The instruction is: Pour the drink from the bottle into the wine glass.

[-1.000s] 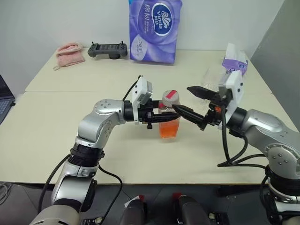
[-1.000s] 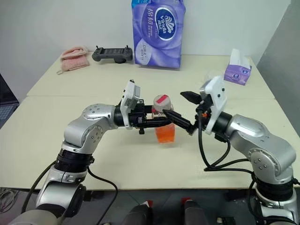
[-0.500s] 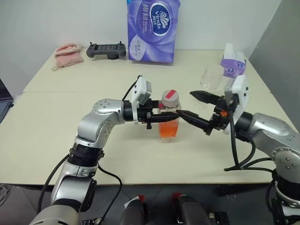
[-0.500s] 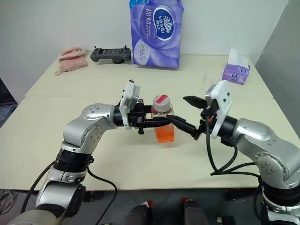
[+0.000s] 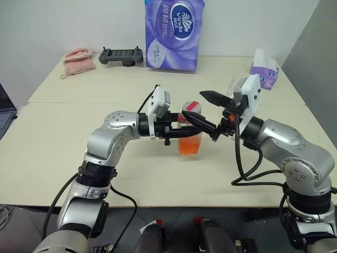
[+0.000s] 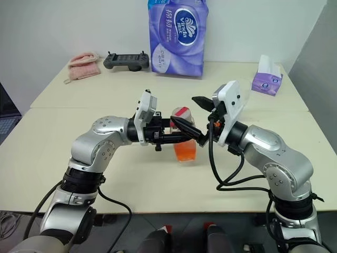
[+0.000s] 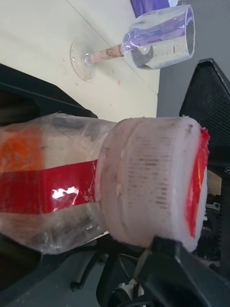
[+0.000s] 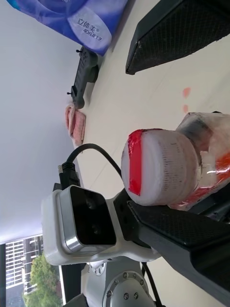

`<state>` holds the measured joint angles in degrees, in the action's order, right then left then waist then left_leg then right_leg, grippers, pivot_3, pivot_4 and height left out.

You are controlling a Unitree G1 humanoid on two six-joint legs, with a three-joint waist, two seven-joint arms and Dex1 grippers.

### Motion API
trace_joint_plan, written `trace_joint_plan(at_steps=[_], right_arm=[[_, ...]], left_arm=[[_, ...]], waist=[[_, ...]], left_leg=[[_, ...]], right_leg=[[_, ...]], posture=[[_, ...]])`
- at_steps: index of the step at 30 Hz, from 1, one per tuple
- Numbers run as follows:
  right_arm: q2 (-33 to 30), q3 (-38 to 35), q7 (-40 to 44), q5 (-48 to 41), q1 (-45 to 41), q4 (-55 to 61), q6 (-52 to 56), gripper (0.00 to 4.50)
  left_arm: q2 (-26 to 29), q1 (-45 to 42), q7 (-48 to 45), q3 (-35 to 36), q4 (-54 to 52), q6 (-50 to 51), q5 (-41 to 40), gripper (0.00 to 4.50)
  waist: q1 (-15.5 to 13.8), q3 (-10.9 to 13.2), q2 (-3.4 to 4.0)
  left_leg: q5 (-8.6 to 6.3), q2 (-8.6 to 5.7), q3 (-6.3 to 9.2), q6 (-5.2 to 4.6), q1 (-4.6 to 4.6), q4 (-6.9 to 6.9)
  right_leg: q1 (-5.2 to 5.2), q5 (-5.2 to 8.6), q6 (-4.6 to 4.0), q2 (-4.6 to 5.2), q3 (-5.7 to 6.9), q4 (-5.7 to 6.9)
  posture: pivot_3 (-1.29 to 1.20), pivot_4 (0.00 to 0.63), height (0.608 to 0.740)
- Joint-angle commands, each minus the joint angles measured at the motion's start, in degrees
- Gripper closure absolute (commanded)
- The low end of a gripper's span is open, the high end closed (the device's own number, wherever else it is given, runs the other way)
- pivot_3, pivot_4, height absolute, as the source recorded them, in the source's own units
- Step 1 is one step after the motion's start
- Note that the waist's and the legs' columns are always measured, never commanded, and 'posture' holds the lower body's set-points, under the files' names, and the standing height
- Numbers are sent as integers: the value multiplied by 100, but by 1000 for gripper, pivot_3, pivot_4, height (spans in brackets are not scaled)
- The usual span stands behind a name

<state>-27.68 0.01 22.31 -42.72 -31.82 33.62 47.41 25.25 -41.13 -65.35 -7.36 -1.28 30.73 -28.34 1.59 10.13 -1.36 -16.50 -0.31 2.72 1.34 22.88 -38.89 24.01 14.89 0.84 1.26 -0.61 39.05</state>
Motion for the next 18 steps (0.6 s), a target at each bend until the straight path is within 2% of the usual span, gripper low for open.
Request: trace_joint_plan(at_steps=[1,7,18], right_arm=[[-313,-386,87,69,169,121,-64,32],[-599,-631,193,-79,399,196,-46,32],[-529,-654,330,-953,534,658,206,32]], left_arm=[[22,-88,-5,115,-185,-101,-78,2650],[7,-79,0,96,-177,-122,-88,2650],[-39,-106,-25,94,-143,-138,-58,2650]], waist=[[-1,0,0],[0,0,0],[0,0,0]], left_leg=[[0,0,0,0,0,0],[0,0,0,-1,0,0],[0,1,0,-1,0,0]], right_leg=[[0,0,0,0,0,0],[0,0,0,0,0,1],[0,0,0,-1,0,0]], posture=[[0,150,740],[0,150,740],[0,150,740]])
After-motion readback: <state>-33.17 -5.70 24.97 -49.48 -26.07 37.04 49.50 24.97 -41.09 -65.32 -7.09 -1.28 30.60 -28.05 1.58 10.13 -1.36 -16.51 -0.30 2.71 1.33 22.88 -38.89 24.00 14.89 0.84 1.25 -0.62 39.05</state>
